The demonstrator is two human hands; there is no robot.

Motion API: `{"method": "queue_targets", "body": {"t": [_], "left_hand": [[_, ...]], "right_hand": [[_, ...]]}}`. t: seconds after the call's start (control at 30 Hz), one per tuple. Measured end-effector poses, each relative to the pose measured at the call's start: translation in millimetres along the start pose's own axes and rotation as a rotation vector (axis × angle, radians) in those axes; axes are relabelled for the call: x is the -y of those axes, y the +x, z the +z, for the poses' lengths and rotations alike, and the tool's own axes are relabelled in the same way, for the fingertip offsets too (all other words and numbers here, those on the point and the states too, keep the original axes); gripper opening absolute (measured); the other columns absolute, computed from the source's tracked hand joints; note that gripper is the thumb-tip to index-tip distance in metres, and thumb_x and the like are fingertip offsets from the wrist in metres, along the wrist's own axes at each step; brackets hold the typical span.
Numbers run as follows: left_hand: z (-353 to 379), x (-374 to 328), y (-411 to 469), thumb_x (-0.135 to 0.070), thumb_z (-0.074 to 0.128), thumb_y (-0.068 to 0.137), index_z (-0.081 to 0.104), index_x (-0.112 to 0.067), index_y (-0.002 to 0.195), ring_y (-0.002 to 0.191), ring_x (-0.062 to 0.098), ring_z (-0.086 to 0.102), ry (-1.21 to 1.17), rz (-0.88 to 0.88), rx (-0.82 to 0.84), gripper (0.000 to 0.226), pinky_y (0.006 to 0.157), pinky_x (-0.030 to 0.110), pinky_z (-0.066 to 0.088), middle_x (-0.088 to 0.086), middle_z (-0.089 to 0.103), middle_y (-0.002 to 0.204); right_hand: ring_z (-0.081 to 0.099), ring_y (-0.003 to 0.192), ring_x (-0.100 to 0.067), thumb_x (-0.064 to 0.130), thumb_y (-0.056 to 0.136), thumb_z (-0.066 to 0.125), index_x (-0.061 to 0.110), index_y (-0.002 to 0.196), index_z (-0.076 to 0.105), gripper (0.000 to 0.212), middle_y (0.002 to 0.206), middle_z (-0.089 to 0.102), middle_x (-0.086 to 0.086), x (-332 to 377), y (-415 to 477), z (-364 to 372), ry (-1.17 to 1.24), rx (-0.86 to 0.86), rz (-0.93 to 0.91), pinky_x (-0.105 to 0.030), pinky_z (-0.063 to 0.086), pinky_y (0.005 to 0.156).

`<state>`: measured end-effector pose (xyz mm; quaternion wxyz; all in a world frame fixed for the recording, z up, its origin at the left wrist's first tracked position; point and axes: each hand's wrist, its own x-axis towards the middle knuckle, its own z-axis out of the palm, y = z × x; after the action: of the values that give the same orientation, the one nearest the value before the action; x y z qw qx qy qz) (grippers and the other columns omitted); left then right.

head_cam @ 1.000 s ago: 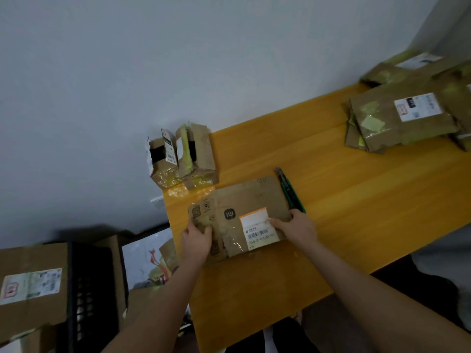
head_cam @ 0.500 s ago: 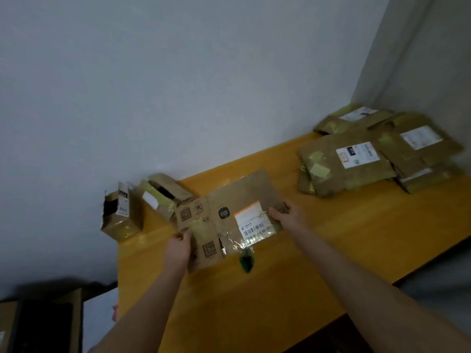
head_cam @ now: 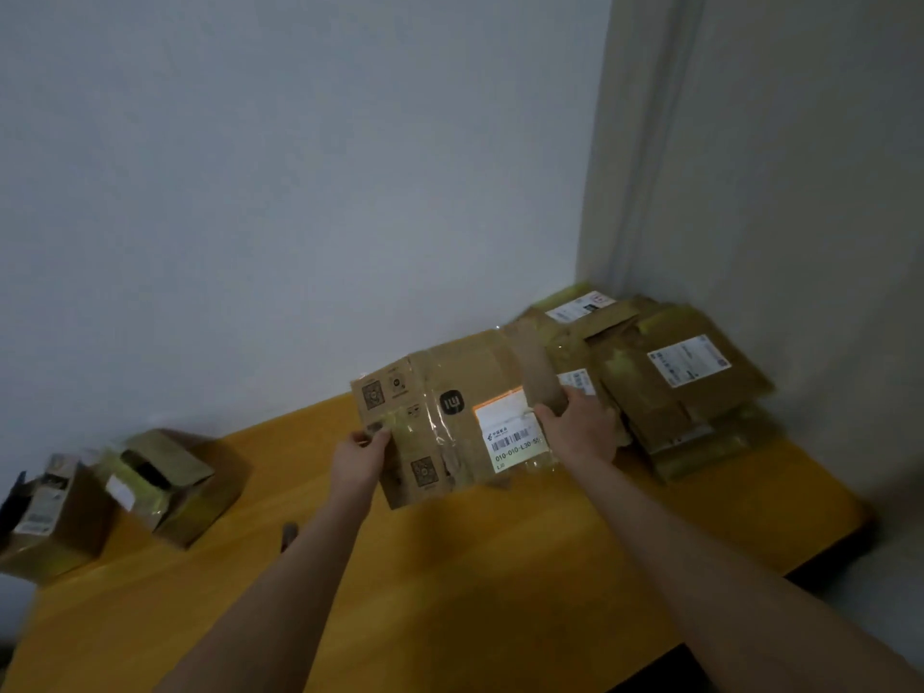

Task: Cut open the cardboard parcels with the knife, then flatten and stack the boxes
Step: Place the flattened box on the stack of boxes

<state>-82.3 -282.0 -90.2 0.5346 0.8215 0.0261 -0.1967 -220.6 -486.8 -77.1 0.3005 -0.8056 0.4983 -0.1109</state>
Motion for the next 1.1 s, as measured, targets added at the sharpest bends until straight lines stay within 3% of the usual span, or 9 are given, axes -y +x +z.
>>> {"method": "queue_targets", "body": {"t": [0.1, 0.23, 0.4, 0.53, 0.63, 0.73, 0.83, 0.9, 1.1], "left_hand": [[44, -37, 13, -0.023, 0.057, 0.096, 0.050, -0.005, 0.115, 0.094, 0.024, 0.055, -0.079, 0.028, 0.046, 0.026, 0.080, 0.036, 0.045, 0.010, 0.057, 0.105], [106, -73, 53, -0.026, 0.061, 0.094, 0.050, -0.009, 0.105, 0.093, 0.025, 0.057, -0.049, 0.031, 0.047, 0.023, 0.081, 0.039, 0.050, 0.011, 0.060, 0.105], [190, -115, 96, -0.023, 0.060, 0.094, 0.050, -0.005, 0.119, 0.101, 0.028, 0.058, 0.042, 0.040, 0.076, 0.032, 0.082, 0.037, 0.046, 0.012, 0.059, 0.111], [247, -138, 117, -0.019, 0.056, 0.096, 0.046, -0.003, 0.125, 0.112, 0.032, 0.057, 0.065, 0.006, 0.096, 0.034, 0.088, 0.040, 0.047, 0.014, 0.059, 0.121], [279, -147, 127, -0.012, 0.048, 0.099, 0.039, -0.005, 0.133, 0.114, 0.033, 0.056, 0.133, 0.023, 0.130, 0.036, 0.091, 0.039, 0.047, 0.015, 0.056, 0.125], [298, -145, 137, -0.014, 0.050, 0.096, 0.033, -0.012, 0.142, 0.124, 0.034, 0.048, 0.332, 0.133, 0.195, 0.050, 0.100, 0.042, 0.044, 0.017, 0.046, 0.137], [303, -134, 141, -0.019, 0.055, 0.092, 0.017, -0.021, 0.154, 0.144, 0.035, 0.019, 0.633, 0.310, 0.313, 0.072, 0.116, 0.049, 0.027, 0.017, 0.013, 0.158], [303, -130, 140, -0.020, 0.056, 0.091, 0.009, -0.021, 0.155, 0.148, 0.032, 0.006, 0.806, 0.427, 0.354, 0.080, 0.119, 0.048, 0.018, 0.014, 0.000, 0.161], [299, -121, 128, -0.034, 0.052, 0.094, 0.009, -0.016, 0.155, 0.149, 0.032, -0.001, 1.063, 0.619, 0.373, 0.077, 0.121, 0.047, 0.009, 0.015, -0.005, 0.161]], "right_hand": [[0.035, 0.132, -0.032, 0.047, 0.093, 0.052, 0.020, 0.143, 0.041, 0.058, 0.142, 0.044, -0.009, -9, 46, -16, -0.029, -0.022, 0.039, -0.048, 0.036, 0.105], [0.034, 0.131, -0.033, 0.045, 0.094, 0.050, 0.016, 0.142, 0.039, 0.057, 0.142, 0.042, -0.013, -22, 112, -39, -0.041, -0.067, 0.084, -0.047, 0.035, 0.103], [0.027, 0.136, -0.036, 0.043, 0.096, 0.048, 0.019, 0.148, 0.027, 0.061, 0.148, 0.033, -0.016, -36, 188, -66, -0.095, -0.110, 0.146, -0.051, 0.031, 0.106], [0.022, 0.137, -0.038, 0.047, 0.091, 0.056, 0.025, 0.148, 0.022, 0.070, 0.150, 0.026, -0.018, -43, 225, -65, -0.228, -0.049, 0.061, -0.050, 0.026, 0.110], [0.010, 0.144, -0.036, 0.058, 0.087, 0.056, 0.033, 0.151, 0.018, 0.078, 0.157, 0.013, -0.012, -44, 237, -48, -0.374, 0.037, -0.088, -0.052, 0.013, 0.116], [-0.002, 0.147, -0.035, 0.061, 0.088, 0.052, 0.037, 0.152, 0.012, 0.079, 0.161, 0.006, -0.007, -47, 247, -27, -0.485, 0.171, -0.179, -0.057, 0.004, 0.117], [-0.009, 0.147, -0.035, 0.056, 0.092, 0.047, 0.034, 0.153, 0.010, 0.074, 0.162, 0.002, -0.005, -46, 258, -13, -0.540, 0.205, -0.188, -0.058, -0.001, 0.117], [-0.010, 0.147, -0.035, 0.053, 0.094, 0.047, 0.030, 0.153, 0.010, 0.074, 0.162, 0.000, -0.007, -43, 264, -7, -0.559, 0.215, -0.179, -0.058, -0.002, 0.117], [-0.008, 0.147, -0.033, 0.053, 0.097, 0.038, 0.027, 0.153, 0.012, 0.068, 0.162, 0.001, -0.009, -41, 256, -5, -0.570, 0.141, -0.198, -0.056, -0.003, 0.116]]}}
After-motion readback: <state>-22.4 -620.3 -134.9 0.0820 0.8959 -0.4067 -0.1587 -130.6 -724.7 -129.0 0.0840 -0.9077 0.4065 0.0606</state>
